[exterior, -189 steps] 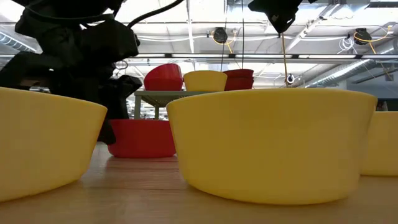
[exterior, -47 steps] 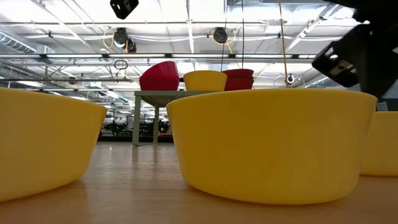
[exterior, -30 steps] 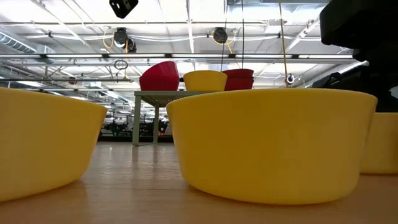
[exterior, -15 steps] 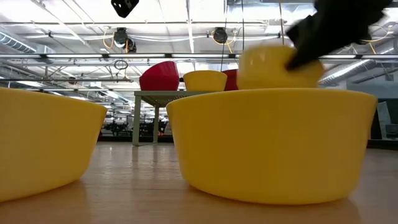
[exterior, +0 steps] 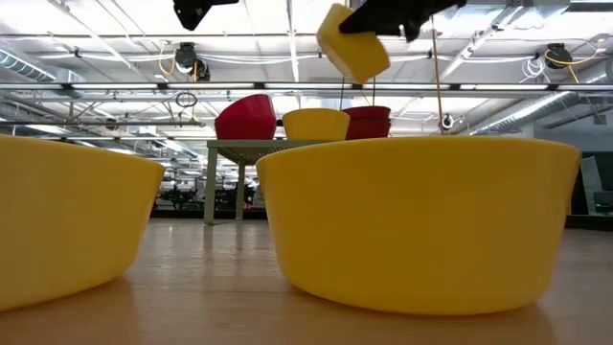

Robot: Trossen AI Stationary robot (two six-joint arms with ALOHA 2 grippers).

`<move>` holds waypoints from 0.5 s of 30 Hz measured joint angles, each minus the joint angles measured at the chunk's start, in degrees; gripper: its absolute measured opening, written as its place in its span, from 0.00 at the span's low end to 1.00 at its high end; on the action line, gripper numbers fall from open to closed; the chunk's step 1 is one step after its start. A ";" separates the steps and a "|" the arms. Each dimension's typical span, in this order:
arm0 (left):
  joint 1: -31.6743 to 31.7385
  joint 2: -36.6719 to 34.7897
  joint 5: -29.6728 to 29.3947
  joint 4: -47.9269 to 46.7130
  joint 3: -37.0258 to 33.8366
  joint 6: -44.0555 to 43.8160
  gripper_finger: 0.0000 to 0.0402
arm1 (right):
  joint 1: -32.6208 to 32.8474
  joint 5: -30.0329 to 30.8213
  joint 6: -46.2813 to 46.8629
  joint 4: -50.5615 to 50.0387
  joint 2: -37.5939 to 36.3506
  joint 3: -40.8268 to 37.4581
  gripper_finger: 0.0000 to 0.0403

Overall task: Pick & Place Mini bowls
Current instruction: Stack the yellow bowl on top of the yellow bowl on the shelf

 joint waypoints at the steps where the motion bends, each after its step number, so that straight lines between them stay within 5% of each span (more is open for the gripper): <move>1: 0.00 0.00 -0.01 0.00 0.00 -0.01 0.42 | -1.69 -1.79 0.14 0.60 0.03 0.02 0.00; 7: 0.00 0.00 -0.02 -0.04 0.00 -0.01 0.42 | -9.42 -8.90 2.49 0.47 1.04 2.03 0.00; 15: 0.00 0.00 -0.02 -0.06 0.00 -0.04 0.42 | -13.53 -10.22 2.11 1.18 4.40 4.08 0.00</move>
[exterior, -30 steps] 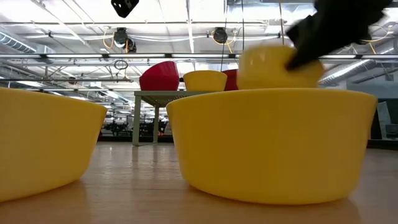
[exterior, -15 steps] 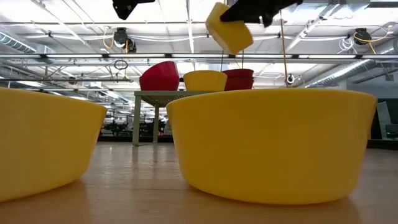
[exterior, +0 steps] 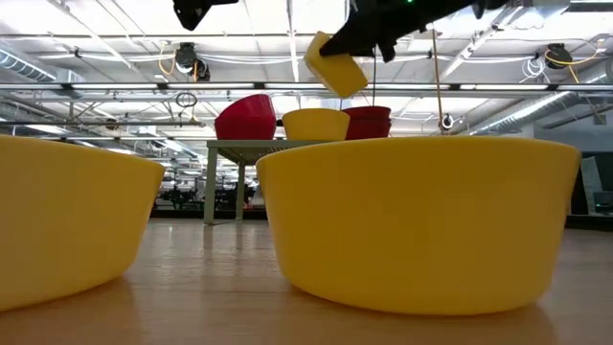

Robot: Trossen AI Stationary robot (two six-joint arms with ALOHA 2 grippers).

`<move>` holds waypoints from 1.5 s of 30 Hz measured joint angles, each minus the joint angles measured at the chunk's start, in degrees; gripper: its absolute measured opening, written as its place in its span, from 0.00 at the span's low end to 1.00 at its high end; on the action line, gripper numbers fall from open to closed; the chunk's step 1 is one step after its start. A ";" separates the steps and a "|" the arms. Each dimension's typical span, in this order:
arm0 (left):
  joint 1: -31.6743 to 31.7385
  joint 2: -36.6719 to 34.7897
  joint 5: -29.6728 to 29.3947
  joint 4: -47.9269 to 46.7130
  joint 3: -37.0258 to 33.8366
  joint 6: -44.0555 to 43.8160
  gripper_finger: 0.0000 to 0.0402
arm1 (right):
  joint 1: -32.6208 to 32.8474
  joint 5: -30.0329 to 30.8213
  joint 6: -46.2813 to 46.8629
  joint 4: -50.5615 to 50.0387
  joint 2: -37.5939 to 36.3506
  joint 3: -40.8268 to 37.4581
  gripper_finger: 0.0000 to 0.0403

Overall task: Pick & Place Mini bowls
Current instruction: Stack the yellow bowl on top of the yellow bowl on the shelf

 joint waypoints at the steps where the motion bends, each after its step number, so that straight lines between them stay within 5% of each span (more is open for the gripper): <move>1: 0.00 0.00 0.00 -0.01 0.00 0.00 0.42 | -0.12 -0.01 -0.70 0.11 0.64 0.24 0.00; 28: 0.00 0.00 0.00 -2.72 0.00 -0.15 0.42 | -5.02 0.08 -5.50 6.36 7.57 1.23 0.00; 45: 0.00 0.00 0.00 -3.05 0.00 -0.46 0.42 | -4.99 0.04 -5.67 5.46 7.57 1.23 0.10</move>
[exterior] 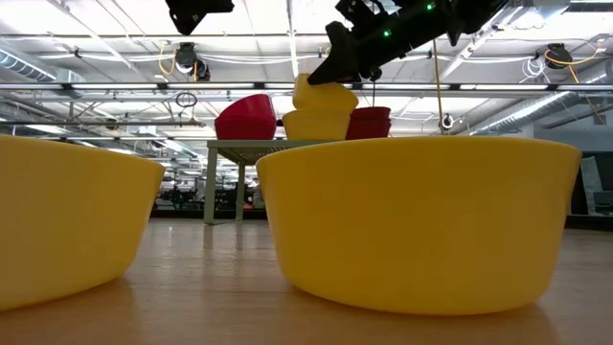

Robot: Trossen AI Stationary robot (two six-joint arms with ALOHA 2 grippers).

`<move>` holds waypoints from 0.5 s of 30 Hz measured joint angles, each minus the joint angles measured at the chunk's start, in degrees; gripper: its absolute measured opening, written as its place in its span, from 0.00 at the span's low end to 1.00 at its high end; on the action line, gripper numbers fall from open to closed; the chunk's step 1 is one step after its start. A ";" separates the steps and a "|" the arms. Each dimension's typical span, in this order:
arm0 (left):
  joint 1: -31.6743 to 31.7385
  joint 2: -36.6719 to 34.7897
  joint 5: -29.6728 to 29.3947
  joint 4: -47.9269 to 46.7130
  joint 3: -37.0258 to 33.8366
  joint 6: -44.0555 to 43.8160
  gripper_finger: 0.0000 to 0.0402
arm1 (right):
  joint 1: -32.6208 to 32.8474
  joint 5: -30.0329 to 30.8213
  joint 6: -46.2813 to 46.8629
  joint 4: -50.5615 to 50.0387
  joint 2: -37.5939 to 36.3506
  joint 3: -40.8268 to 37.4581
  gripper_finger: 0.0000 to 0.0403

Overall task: Pick & Place Mini bowls
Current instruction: Stack the yellow bowl on top of the yellow bowl on the shelf

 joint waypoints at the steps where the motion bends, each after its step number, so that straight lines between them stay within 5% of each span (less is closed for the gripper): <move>1: 0.00 0.00 0.00 0.00 0.00 0.00 0.42 | 0.02 0.00 0.00 0.00 0.00 0.00 0.10; 15: 0.00 0.00 0.00 0.01 0.00 -0.11 0.42 | 0.02 0.04 -2.78 -0.46 0.00 -0.04 0.17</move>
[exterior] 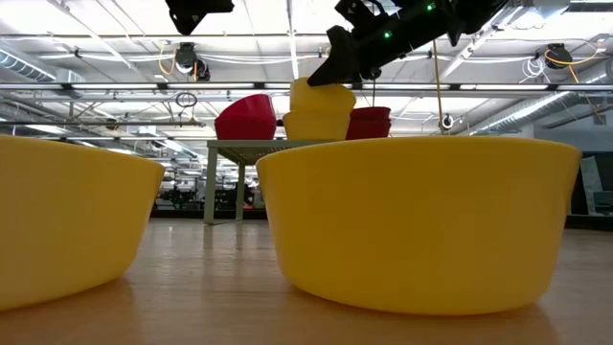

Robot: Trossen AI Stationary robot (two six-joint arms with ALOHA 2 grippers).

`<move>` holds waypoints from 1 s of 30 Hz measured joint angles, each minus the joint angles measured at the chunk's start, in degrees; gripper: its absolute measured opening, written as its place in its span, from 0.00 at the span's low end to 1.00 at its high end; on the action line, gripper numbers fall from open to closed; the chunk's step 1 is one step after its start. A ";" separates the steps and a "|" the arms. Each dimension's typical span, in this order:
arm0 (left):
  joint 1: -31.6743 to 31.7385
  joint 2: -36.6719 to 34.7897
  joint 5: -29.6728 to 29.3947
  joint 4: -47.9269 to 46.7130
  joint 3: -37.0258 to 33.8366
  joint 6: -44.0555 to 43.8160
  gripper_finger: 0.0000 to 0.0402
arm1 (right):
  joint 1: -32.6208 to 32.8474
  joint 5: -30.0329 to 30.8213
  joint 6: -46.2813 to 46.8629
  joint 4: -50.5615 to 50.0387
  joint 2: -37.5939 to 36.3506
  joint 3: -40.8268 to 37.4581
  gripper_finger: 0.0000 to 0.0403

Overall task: Pick & Place Mini bowls
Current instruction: Stack the yellow bowl on top of the yellow bowl on the shelf, then stack the red bowl on top of the red bowls on the shelf

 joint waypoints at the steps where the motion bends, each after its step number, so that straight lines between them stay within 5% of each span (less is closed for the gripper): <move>1: 0.00 0.00 0.00 -0.01 0.00 0.00 0.42 | 0.00 0.00 0.00 0.00 0.00 0.00 0.18; 10: 0.00 0.00 0.16 -0.01 0.00 -0.12 0.42 | 0.00 0.04 -0.67 0.70 0.00 0.00 0.29; 16: -0.56 -0.02 7.58 -2.07 0.00 -2.25 0.42 | 1.40 0.11 -0.66 1.73 -3.71 -0.04 0.34; 30: -16.69 12.74 7.67 5.66 -2.91 -0.28 0.42 | 17.48 -0.11 1.66 -0.88 -12.56 -0.25 0.37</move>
